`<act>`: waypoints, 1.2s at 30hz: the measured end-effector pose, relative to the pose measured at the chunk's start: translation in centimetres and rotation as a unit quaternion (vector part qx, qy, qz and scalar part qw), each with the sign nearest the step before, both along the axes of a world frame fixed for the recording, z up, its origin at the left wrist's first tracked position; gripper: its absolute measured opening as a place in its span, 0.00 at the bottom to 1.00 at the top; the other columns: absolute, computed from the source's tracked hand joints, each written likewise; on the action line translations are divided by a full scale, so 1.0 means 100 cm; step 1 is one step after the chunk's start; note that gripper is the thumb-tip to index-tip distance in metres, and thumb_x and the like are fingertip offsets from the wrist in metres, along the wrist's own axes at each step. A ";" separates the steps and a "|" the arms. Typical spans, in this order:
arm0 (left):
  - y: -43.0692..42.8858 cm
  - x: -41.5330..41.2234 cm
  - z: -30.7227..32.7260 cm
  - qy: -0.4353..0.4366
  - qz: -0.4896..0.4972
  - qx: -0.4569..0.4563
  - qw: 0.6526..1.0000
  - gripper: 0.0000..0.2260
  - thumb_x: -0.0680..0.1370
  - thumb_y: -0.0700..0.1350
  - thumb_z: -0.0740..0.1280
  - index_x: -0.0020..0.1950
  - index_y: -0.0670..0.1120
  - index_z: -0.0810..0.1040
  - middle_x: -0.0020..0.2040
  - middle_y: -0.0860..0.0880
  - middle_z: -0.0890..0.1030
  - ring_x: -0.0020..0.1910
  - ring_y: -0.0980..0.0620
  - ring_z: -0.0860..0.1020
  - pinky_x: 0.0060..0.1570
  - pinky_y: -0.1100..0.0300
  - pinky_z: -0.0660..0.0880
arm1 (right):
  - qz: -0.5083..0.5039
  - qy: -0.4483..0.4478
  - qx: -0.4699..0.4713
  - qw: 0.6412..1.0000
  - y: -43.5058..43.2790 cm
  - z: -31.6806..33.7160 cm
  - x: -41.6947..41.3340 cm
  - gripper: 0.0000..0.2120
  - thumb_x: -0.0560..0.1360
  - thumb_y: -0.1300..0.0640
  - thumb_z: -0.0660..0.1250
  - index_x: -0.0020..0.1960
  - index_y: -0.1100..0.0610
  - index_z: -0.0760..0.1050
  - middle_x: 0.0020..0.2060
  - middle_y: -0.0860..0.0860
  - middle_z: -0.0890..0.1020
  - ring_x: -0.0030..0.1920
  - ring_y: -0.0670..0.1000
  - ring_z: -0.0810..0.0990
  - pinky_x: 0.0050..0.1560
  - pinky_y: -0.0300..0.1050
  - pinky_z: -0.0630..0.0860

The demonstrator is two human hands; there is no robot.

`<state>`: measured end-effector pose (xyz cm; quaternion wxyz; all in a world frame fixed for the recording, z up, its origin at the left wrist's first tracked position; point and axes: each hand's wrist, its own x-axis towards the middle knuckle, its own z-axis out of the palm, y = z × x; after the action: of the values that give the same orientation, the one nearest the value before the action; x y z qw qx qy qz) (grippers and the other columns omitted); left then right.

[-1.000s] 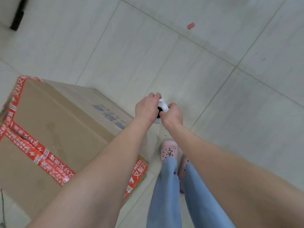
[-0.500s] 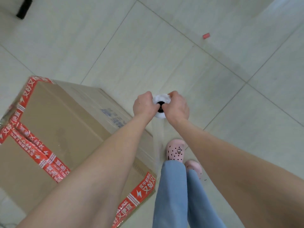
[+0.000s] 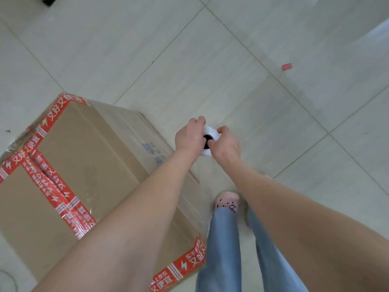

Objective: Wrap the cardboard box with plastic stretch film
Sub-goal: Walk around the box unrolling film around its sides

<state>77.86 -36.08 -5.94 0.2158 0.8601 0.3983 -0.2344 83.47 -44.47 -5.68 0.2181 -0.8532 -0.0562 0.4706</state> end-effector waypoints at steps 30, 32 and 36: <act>0.077 -0.014 0.007 0.041 0.224 -0.028 0.973 0.16 0.74 0.41 0.65 0.61 0.46 0.70 0.57 0.45 0.74 0.55 0.43 0.75 0.43 0.55 0.69 | 0.190 0.070 0.015 0.979 0.104 -0.012 0.019 0.19 0.75 0.59 0.64 0.64 0.57 0.66 0.55 0.56 0.77 0.50 0.56 0.77 0.44 0.44 0.70; 0.080 -0.006 0.005 0.029 0.132 -0.012 0.991 0.17 0.75 0.40 0.63 0.63 0.47 0.70 0.58 0.46 0.73 0.55 0.44 0.75 0.43 0.55 0.68 | 0.196 0.070 0.014 0.978 0.107 -0.012 0.021 0.17 0.75 0.59 0.64 0.63 0.57 0.67 0.50 0.54 0.77 0.45 0.55 0.74 0.41 0.44 0.69; 0.089 0.006 -0.001 0.037 0.037 0.014 0.999 0.14 0.76 0.41 0.62 0.61 0.47 0.73 0.56 0.47 0.74 0.55 0.45 0.74 0.42 0.56 0.66 | 0.215 0.055 0.009 0.975 0.114 -0.015 0.023 0.09 0.74 0.58 0.63 0.54 0.55 0.68 0.36 0.48 0.71 0.40 0.54 0.74 0.38 0.45 0.69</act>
<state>78.41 -27.19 -6.03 0.1974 0.8388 0.4404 -0.2520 85.81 -33.06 -7.19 0.1219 -0.7923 -0.2303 0.5517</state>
